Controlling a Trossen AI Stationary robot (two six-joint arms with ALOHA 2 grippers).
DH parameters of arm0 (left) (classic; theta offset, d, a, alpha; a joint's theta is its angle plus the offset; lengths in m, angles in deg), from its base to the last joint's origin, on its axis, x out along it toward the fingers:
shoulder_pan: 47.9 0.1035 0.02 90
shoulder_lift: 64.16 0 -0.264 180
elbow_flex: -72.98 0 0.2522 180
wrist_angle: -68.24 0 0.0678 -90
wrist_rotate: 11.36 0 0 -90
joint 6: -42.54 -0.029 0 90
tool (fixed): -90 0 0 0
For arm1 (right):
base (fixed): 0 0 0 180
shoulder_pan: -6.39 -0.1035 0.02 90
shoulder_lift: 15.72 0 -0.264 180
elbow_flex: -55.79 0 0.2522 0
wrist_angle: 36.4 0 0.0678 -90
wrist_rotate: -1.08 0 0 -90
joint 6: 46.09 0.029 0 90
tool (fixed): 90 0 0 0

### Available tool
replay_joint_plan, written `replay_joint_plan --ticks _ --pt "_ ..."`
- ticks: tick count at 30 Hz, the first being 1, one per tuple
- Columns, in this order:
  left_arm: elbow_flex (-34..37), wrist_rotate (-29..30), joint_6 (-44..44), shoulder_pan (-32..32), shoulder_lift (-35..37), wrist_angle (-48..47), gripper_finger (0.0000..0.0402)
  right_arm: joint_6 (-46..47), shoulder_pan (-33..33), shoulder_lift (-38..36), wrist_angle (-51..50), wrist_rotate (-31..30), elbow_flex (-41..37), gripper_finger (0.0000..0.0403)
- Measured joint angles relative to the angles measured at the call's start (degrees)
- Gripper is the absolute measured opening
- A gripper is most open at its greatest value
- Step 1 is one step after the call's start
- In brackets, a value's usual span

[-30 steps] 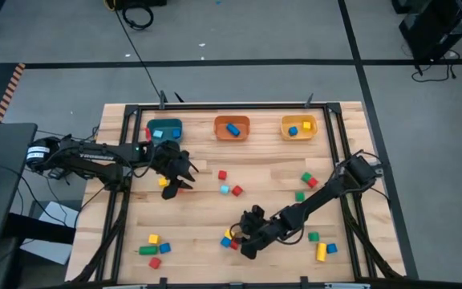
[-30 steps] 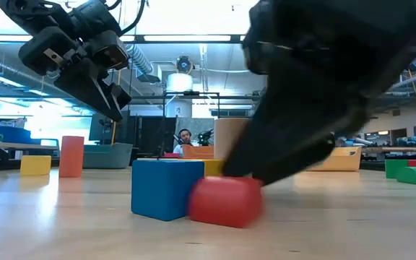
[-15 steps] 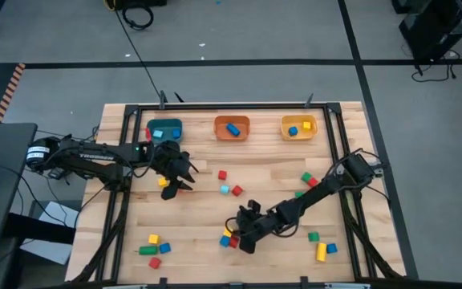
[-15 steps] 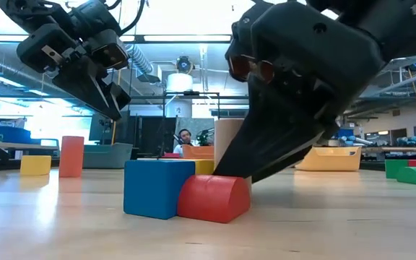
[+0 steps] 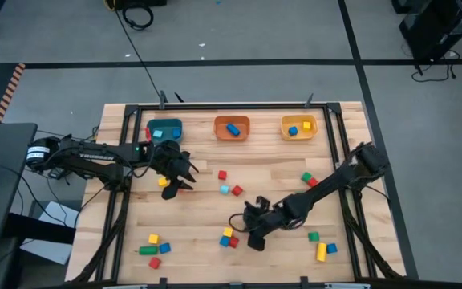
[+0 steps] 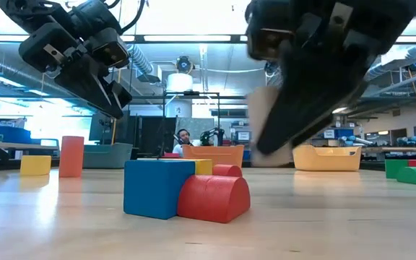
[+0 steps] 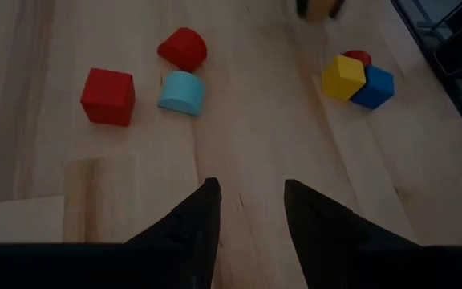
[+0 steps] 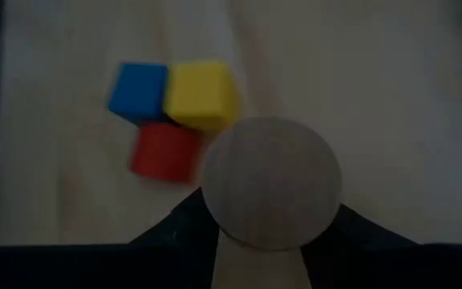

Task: Sort blocks by size
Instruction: Put the brown cylindrical block into the orange bin

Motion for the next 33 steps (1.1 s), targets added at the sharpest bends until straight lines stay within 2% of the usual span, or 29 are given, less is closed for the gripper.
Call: replay_joint_plan --ticks 4,8,14,19,23,28,33 --pt "0.00 1.06 0.00 0.00 0.02 0.06 0.0147 -0.75 1.74 -6.78 -10.62 -2.07 0.00 0.0146" --pt "0.00 2.19 -0.01 0.02 0.01 1.08 0.0147 -4.24 5.64 -13.02 -17.10 -2.59 0.00 0.0146" --pt "0.00 3.40 -0.02 0.01 0.02 2.79 0.0147 -9.66 15.38 -21.28 -18.60 -2.77 0.00 0.0146" --pt "0.00 6.39 0.02 0.02 0.02 4.12 0.0147 -15.25 26.98 -24.29 -16.58 2.28 0.53 0.0146" --pt "0.00 9.57 1.63 0.01 0.02 6.47 0.0147 -23.01 35.14 -21.25 -16.89 7.56 5.67 0.0146" --pt "0.00 12.92 4.49 0.04 0.02 7.68 0.0147 -33.08 42.55 -11.49 -19.28 14.69 17.63 0.0146" --pt "0.00 16.22 6.72 0.04 0.02 7.67 0.0147 -38.95 47.36 1.84 -30.34 15.29 33.57 0.0146"
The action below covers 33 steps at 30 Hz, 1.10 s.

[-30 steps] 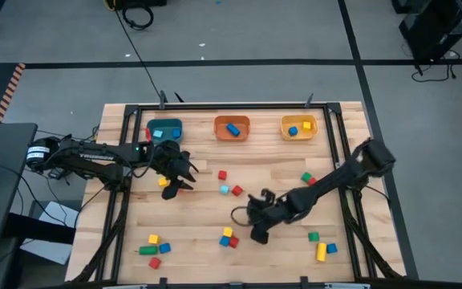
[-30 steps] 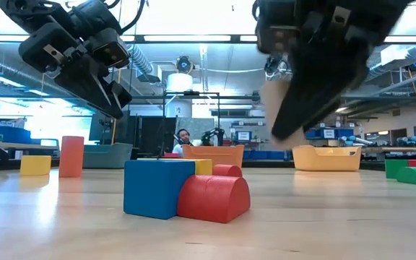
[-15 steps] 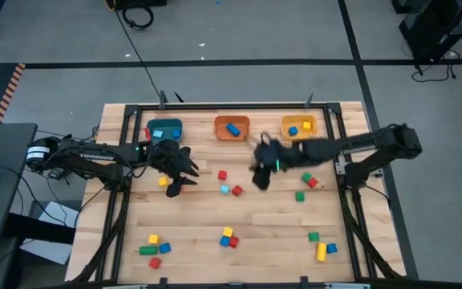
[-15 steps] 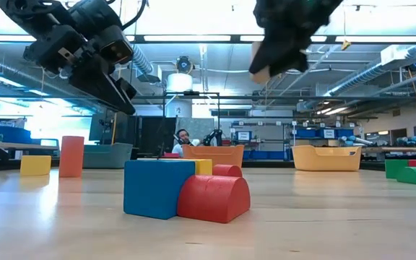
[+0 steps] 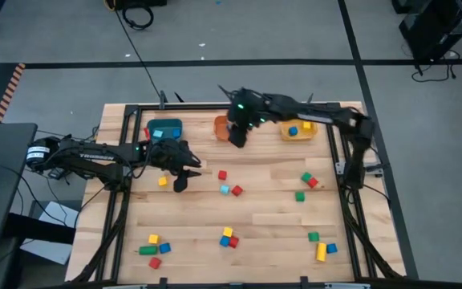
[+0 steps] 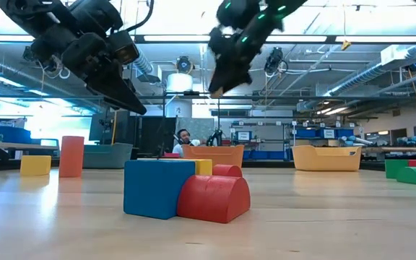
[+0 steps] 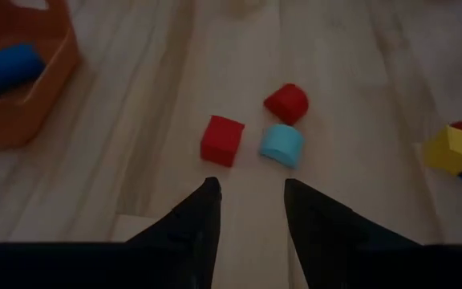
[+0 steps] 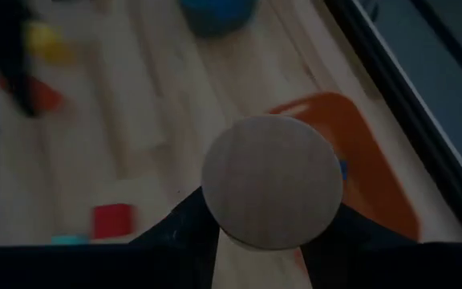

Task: Sort blocks by size
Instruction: Put the brown cylindrical block into the orange bin, then put the yellow cube block into the yellow bin

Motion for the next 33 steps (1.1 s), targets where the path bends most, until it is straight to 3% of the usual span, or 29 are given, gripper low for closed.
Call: replay_joint_plan --ticks 7,15,19,23,33 --pt "0.00 1.15 1.15 0.02 0.00 0.10 0.0147 -3.42 4.42 15.34 -12.37 -0.04 16.33 0.0146" --pt "0.00 1.14 1.17 0.02 0.00 0.10 0.0147 -4.89 5.61 23.92 -17.16 1.66 21.86 0.0165" --pt "0.00 1.14 1.19 0.02 0.00 0.10 0.0147 -5.51 5.57 24.13 -17.08 1.90 21.86 0.0204" --pt "0.00 1.11 1.19 0.02 0.00 0.12 0.0147 -5.56 5.60 22.75 -16.97 1.90 21.87 0.0218" --pt "0.00 -2.92 1.26 0.02 0.00 0.40 0.0147 3.71 4.47 13.26 -26.22 1.68 19.07 0.0189"
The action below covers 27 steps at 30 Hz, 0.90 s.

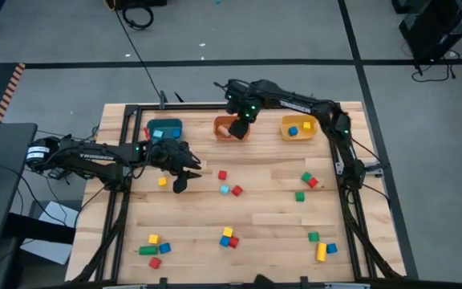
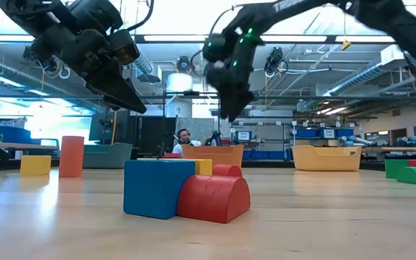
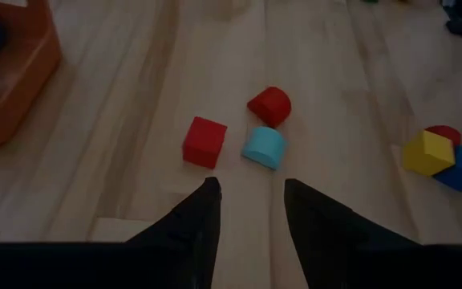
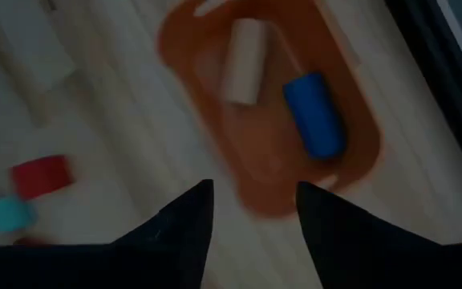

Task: Sort blocks by size
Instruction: Put the yellow cube block into the yellow bin

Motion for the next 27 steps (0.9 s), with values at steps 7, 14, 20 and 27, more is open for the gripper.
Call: replay_joint_plan --ticks 7,14,20,27 --pt "0.00 -2.82 -0.31 0.00 0.00 -0.64 0.0147 14.74 -9.68 -17.46 13.11 -6.50 -21.98 0.0168" --pt "-4.45 1.94 -3.43 -0.73 -0.04 -12.97 0.0147 37.94 -25.78 -35.86 23.84 -16.87 -45.70 0.0167" --pt "-14.25 15.86 -0.03 -4.16 -0.04 -25.81 0.0147 57.28 -38.47 -44.84 25.04 -25.13 -56.27 0.0160" --pt "-26.95 29.44 17.53 -9.92 -0.02 -41.48 0.0147 66.55 -46.59 -48.82 22.81 -31.63 -61.90 0.0158"
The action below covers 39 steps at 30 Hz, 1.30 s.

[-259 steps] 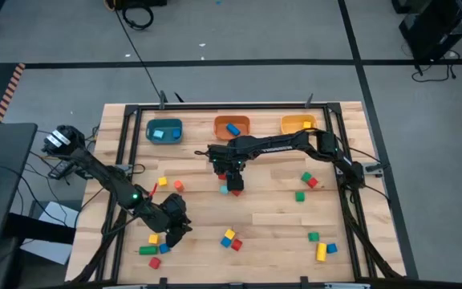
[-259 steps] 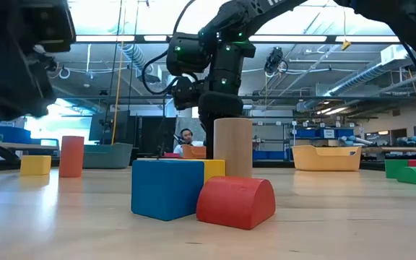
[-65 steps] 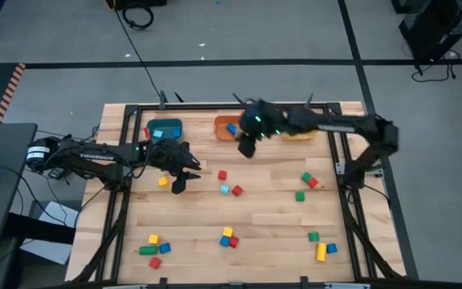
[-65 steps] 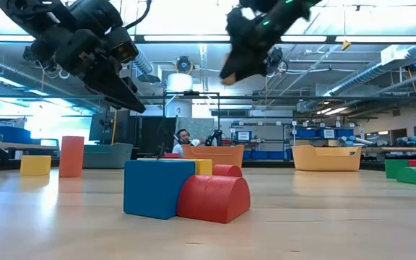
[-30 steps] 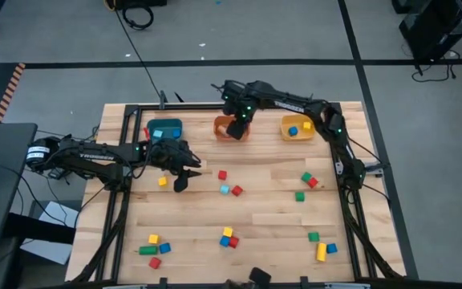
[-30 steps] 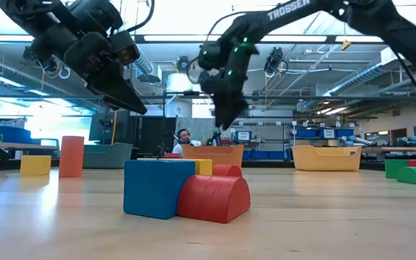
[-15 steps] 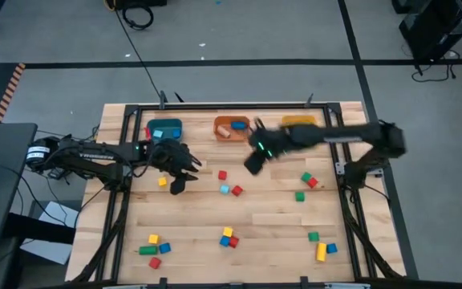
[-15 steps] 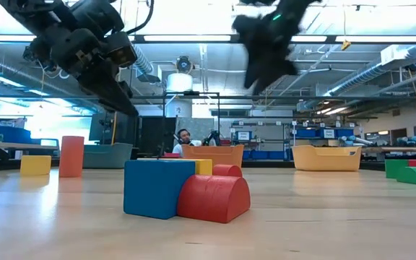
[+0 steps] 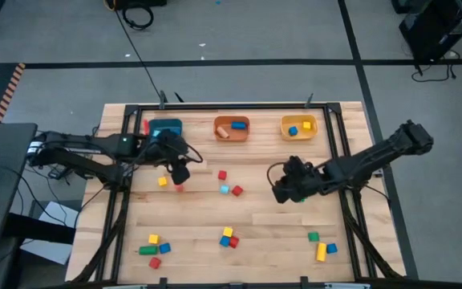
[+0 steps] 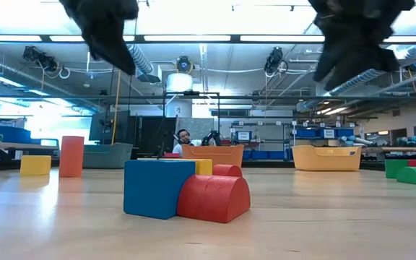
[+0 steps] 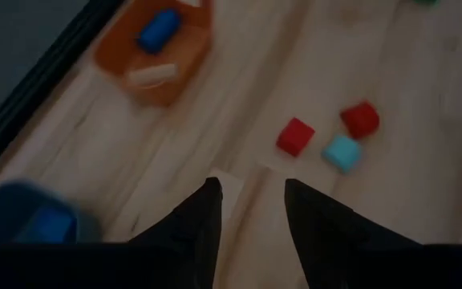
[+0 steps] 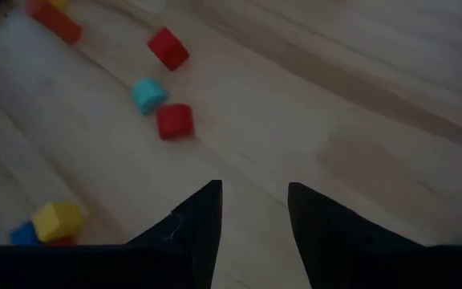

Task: Sort blocks by size
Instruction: Put the yellow cube block into the yellow bin

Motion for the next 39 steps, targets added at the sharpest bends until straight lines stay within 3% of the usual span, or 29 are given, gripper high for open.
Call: replay_joint_plan --ticks 5,13,17,25,33,36,39 --pt "-4.61 3.80 18.73 -4.10 0.00 -7.91 0.0147 -0.60 -1.13 -0.53 -5.19 -0.39 -0.71 0.0158" --pt "-4.24 4.27 43.21 -13.15 -2.22 -15.41 0.0147 -7.18 -2.52 -1.25 -11.50 -0.35 -0.71 0.0158" --pt "-4.21 2.65 43.16 -19.33 -4.85 -17.64 0.0147 -11.76 -2.74 -1.58 -12.10 -0.34 -0.71 0.0158" --pt "-4.22 -9.80 40.49 -29.81 -10.49 -20.00 0.0147 -15.64 -2.59 -2.35 -11.93 -0.34 -0.71 0.0158" --pt "-4.22 -11.81 40.67 -37.80 -13.50 -19.68 0.0147 -15.59 -2.59 -2.38 -6.09 -0.38 -0.71 0.0157" --pt "-4.22 -12.53 45.96 -40.69 -13.58 -20.16 0.0147 -15.59 -2.59 -2.38 -3.45 -1.29 -0.71 0.0158" --pt "-4.22 -12.60 57.33 -42.97 -13.60 -22.20 0.0147 -15.29 -2.59 -2.38 -1.73 -2.76 -0.71 0.0157"
